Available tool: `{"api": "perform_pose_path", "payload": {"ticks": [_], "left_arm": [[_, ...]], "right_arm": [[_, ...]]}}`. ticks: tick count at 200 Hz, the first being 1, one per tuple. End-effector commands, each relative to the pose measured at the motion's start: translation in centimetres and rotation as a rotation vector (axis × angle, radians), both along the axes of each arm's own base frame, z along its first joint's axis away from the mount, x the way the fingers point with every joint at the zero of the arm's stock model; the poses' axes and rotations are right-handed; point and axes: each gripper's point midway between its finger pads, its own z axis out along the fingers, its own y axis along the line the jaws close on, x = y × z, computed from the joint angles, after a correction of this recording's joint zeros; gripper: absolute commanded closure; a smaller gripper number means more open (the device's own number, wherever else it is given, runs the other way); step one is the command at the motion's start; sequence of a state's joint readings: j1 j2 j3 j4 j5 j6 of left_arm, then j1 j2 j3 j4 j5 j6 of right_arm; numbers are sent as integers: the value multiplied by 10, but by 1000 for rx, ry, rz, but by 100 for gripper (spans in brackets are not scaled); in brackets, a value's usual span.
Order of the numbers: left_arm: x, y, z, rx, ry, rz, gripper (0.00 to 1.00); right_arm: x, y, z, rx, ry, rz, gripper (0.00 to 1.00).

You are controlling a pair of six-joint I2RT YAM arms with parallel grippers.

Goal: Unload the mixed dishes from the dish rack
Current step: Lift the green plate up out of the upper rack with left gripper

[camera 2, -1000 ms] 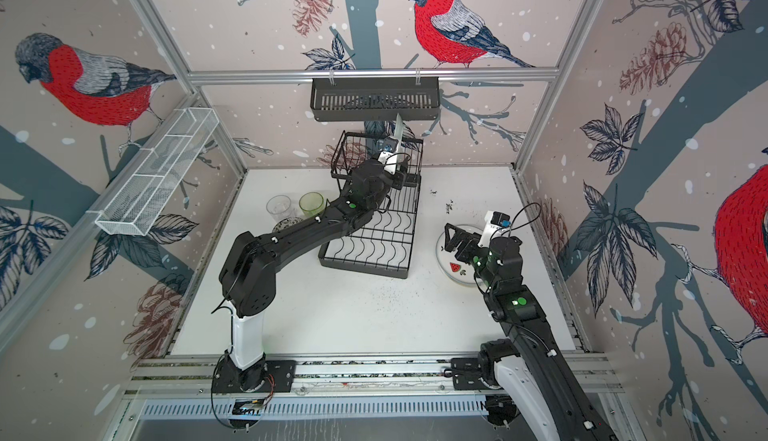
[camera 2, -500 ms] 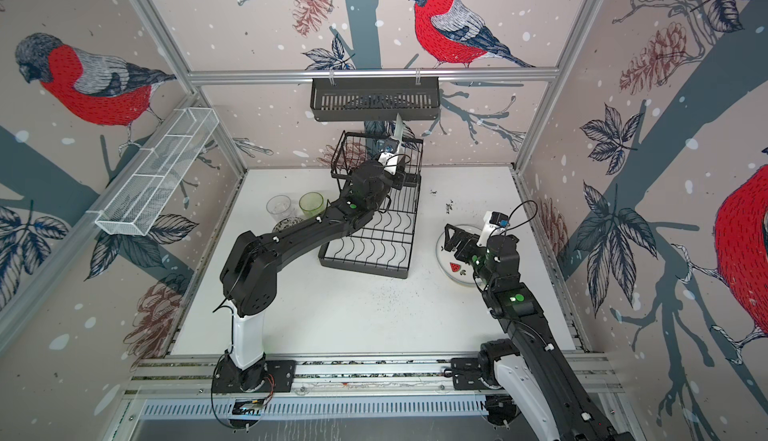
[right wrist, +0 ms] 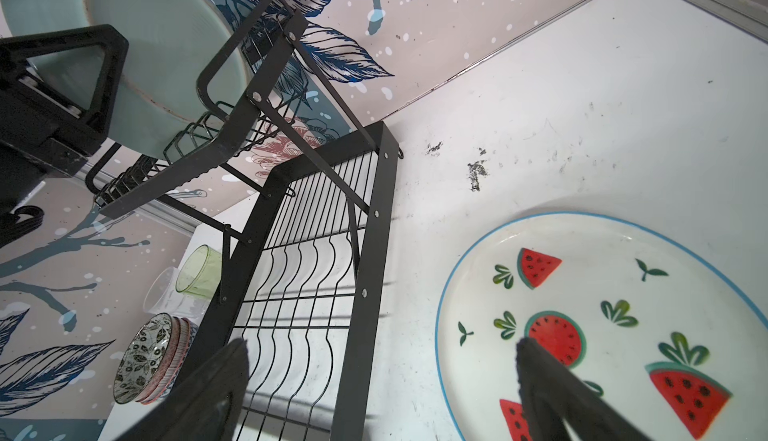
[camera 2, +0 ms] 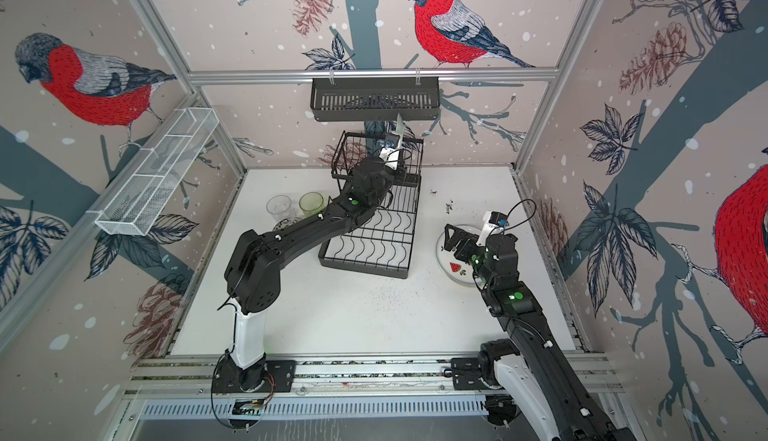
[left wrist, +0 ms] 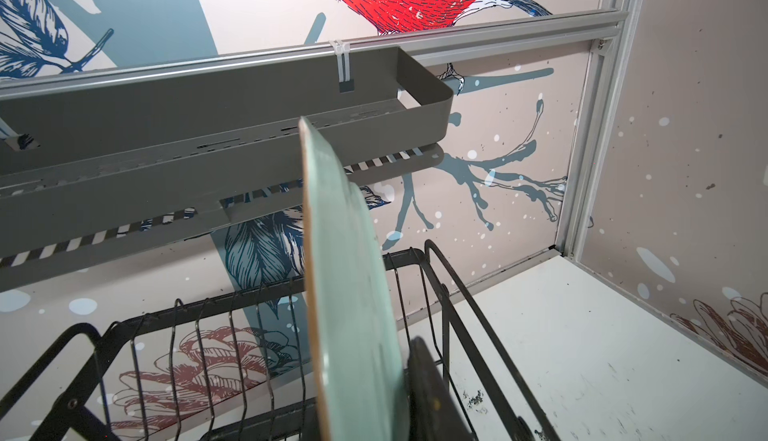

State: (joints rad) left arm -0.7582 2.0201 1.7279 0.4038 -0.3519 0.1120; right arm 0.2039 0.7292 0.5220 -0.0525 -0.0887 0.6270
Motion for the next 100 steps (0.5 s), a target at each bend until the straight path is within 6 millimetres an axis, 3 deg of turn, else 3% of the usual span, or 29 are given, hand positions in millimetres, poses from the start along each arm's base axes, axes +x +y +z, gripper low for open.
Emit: {"api": "perform_pose_path", "payload": {"ticks": [1, 100], "left_arm": [[2, 3, 7, 10, -26, 18, 77], [5, 8, 18, 19, -70, 45, 88]], "right_arm": [[3, -2, 6, -9, -22, -12, 0], [4, -5, 3, -11, -11, -20, 0]]}}
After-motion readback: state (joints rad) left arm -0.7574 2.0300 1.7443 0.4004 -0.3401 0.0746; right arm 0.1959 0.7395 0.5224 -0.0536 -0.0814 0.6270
